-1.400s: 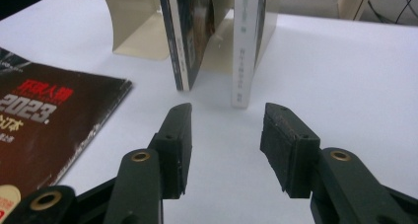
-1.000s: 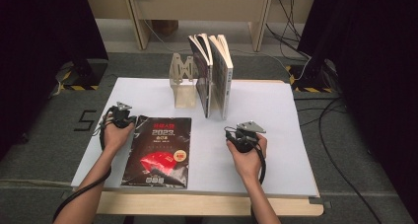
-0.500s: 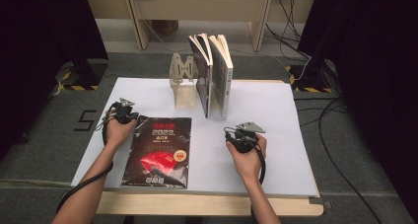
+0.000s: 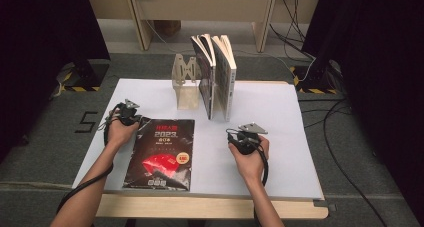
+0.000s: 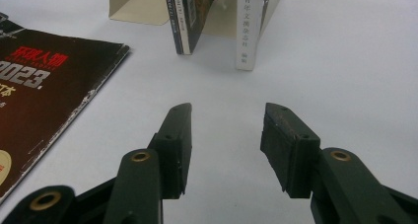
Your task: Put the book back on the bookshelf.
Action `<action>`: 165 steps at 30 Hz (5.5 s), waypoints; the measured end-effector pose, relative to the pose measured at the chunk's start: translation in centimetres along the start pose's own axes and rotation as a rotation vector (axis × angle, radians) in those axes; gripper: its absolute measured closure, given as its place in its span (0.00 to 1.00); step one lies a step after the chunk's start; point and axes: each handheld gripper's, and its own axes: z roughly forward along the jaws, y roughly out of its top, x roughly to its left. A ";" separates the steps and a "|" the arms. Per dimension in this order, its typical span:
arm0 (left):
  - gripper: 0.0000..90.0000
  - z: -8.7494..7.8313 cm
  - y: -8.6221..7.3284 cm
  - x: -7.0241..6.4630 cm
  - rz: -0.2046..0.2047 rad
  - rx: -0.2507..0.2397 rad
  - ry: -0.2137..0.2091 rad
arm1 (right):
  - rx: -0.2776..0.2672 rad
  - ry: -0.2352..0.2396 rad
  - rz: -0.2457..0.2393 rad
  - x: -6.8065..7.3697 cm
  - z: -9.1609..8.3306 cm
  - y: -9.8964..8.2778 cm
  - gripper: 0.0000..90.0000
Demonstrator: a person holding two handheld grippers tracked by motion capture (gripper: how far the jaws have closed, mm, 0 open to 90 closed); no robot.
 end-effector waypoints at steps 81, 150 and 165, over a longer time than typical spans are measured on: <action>0.76 -9.0 -3.5 -9.8 0.008 -0.039 -0.123 | 0.166 0.116 -0.018 3.0 3.7 0.3 0.59; 0.89 -7.3 -4.6 -11.3 0.052 -0.030 -0.089 | 0.258 0.241 0.169 3.5 7.3 1.9 0.60; 0.89 -7.3 -4.6 -11.4 0.050 -0.029 -0.085 | 0.256 0.254 0.192 3.5 6.9 1.5 0.60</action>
